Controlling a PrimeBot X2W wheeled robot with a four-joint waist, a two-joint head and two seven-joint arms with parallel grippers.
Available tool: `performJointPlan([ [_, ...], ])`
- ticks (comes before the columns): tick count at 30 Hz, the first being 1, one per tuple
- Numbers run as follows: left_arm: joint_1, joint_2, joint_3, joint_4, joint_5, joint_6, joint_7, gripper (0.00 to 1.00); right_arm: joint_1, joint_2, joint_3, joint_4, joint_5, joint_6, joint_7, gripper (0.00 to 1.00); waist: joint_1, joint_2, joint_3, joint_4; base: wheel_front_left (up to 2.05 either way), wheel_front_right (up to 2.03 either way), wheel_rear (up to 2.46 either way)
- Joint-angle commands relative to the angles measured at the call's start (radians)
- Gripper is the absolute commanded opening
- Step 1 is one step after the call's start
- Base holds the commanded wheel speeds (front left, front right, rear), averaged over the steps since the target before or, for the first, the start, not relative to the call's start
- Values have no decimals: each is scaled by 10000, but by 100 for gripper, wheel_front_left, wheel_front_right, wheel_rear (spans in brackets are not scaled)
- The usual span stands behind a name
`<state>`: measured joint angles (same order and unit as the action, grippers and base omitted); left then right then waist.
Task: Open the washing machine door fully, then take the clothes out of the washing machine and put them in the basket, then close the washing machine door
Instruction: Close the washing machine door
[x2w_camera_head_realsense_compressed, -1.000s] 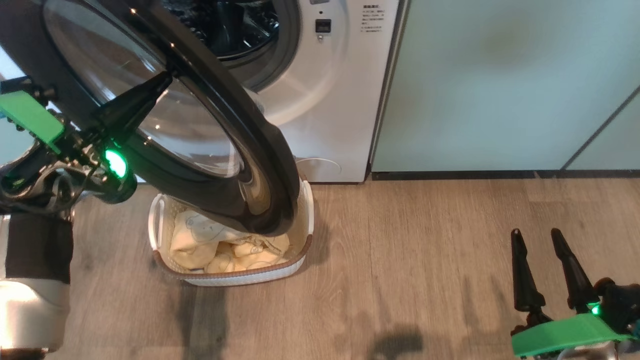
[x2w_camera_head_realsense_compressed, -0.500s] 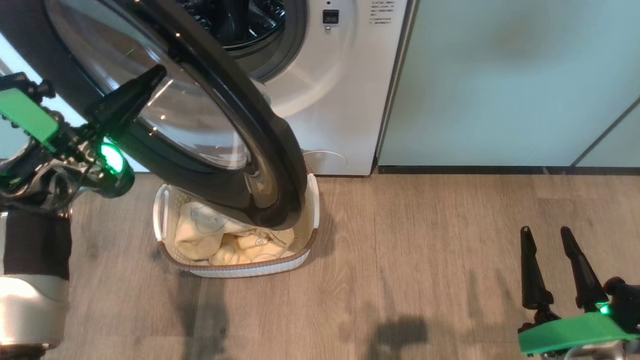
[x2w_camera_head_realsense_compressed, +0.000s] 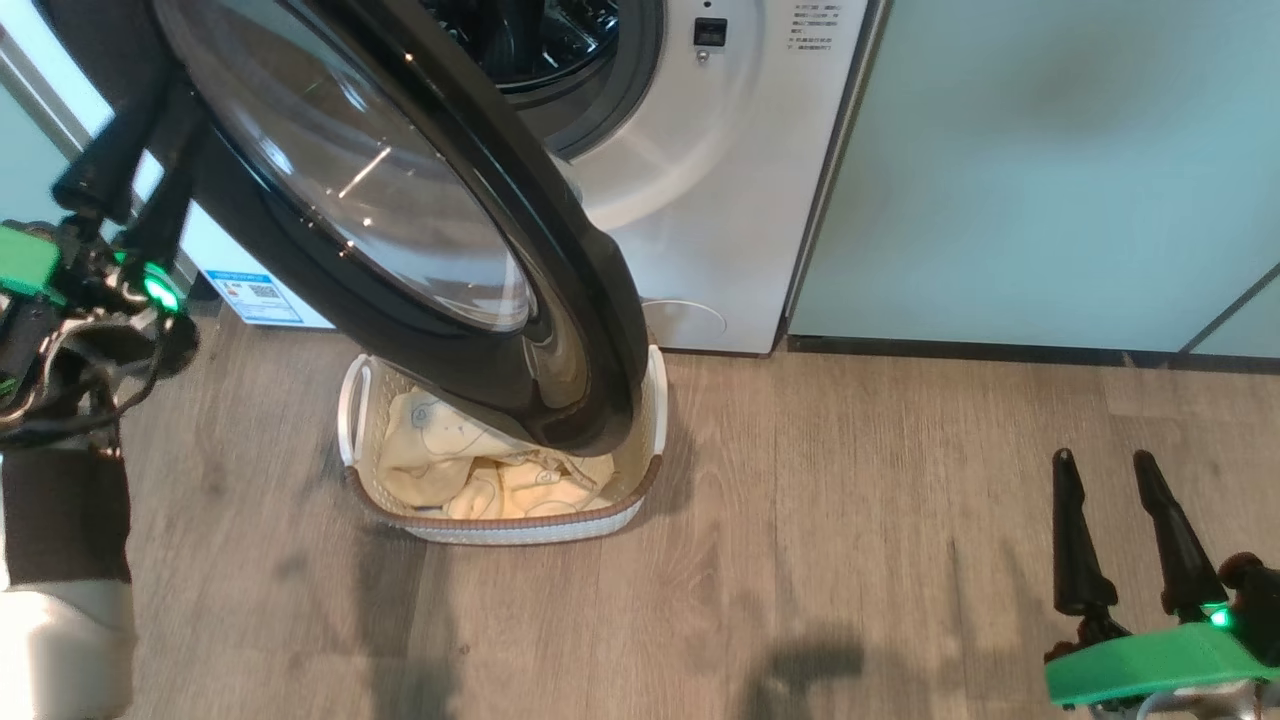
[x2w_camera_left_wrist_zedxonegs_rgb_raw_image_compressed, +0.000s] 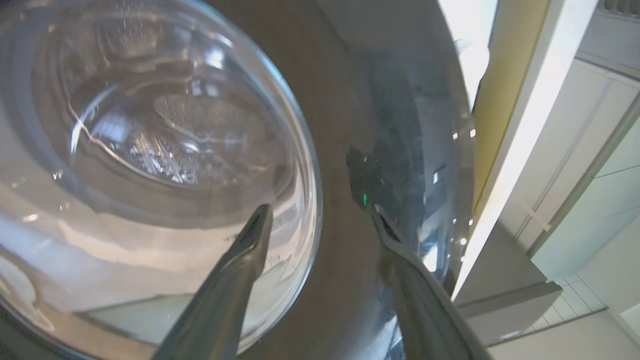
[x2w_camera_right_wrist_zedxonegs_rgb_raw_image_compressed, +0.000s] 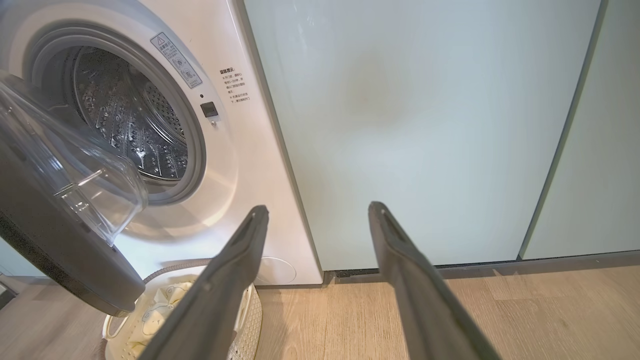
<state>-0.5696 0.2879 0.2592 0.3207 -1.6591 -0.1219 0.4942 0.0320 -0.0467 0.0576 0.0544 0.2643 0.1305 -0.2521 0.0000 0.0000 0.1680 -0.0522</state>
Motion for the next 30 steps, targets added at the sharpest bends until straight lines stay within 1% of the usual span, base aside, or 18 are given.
performJointPlan([
  [1, -164, 304, 475, -691, 248, -79, -384, 100, -455, -35, 129, -368, 21, 2, -97, 100, 0, 0, 3, 25, 0, 0, 0],
  [4, 254, 158, 597, -1395, 1358, -83, -1657, 100, -450, -35, 99, -398, 7, 2, -97, 100, 0, 0, -9, 63, 0, 0, 0],
  [5, 638, 163, 519, -1768, 2271, -85, -2478, 100, -441, -35, 94, -402, -6, 2, -97, 100, 0, 0, -31, 77, 0, 0, 0],
  [6, 844, 153, 440, -1940, 2728, -85, -2896, 100, -442, -35, 96, -398, -13, 2, -97, 100, 0, 0, -47, 79, 0, 0, 0],
  [11, 1872, 335, -338, -2656, 5232, -86, -4866, 100, -402, -35, 67, -392, -55, 2, -97, 100, 0, 0, -144, 143, 0, 0, 0],
  [12, 2275, 494, -650, -2729, 6376, -86, -5571, 100, -366, -35, 62, -385, -75, 2, -97, 100, 0, 0, -211, 178, 0, 0, 0],
  [13, 2475, 602, -802, -2746, 7028, -59, -5900, 100, -346, -35, 64, -383, -82, 2, -97, 100, 0, 0, -242, 192, 0, 0, 0],
  [15, 2816, 716, -1072, -2804, 8192, 151, -6528, 100, -308, -35, 64, -383, -90, 2, -97, 100, 0, 0, -299, 224, 0, 0, 0],
  [19, 3568, 941, -1625, -3004, 10337, 837, -7175, 100, -219, -35, 114, -396, -111, 2, -97, 100, 0, 0, -409, 253, 0, 0, 0],
  [22, 4222, 817, -1913, -3238, 11350, 1334, -7362, 100, -141, -35, 155, -395, -120, 2, -97, 100, 0, 0, -506, 246, 0, 0, 0],
  [26, 5209, 582, -2160, -3608, 12311, 1887, -7478, 100, -7, -35, 208, -369, -144, 2, -97, 100, 0, 0, -694, 235, 0, 0, 0],
  [27, 5675, 486, -2282, -3803, 12700, 2087, -7506, 100, 91, -35, 205, -364, -158, 2, -97, 100, 0, 0, -792, 247, 0, 0, 0],
  [30, 6267, 330, -2462, -3985, 13035, 2241, -7527, 100, 290, -35, 172, -340, -182, 2, -97, 100, 0, 0, -994, 296, 0, 0, 0],
])
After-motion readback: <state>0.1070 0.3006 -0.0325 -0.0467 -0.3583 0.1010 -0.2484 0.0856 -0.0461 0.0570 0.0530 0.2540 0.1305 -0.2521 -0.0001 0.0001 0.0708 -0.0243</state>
